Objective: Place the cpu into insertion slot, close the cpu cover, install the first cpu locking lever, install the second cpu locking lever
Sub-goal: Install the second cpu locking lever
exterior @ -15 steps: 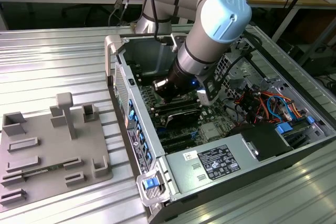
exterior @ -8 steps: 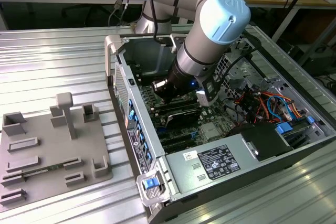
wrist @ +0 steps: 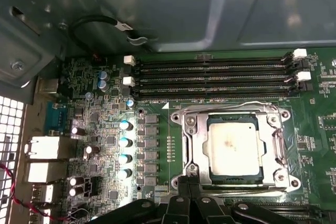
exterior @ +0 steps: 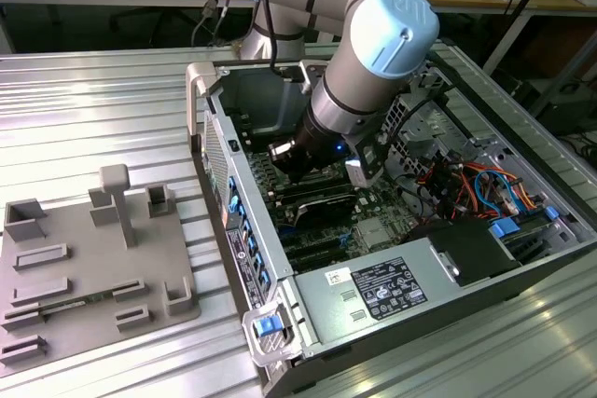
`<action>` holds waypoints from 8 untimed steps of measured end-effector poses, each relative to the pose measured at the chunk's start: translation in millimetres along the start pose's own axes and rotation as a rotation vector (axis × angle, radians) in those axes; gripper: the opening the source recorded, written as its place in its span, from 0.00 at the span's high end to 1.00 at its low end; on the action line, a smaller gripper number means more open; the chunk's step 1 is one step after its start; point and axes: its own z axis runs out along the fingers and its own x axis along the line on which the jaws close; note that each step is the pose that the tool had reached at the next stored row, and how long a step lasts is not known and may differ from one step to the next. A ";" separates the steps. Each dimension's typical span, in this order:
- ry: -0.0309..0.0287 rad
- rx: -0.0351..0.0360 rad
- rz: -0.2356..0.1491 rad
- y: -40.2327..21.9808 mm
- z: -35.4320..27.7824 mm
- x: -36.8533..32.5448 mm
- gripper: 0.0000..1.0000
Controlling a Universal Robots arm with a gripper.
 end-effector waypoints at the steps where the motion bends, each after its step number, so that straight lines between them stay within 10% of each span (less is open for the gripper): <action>1: 0.0001 0.0002 0.000 0.1 0.2 0.2 0.89; 8: 0.0002 0.0008 0.000 0.2 1.3 0.8 0.89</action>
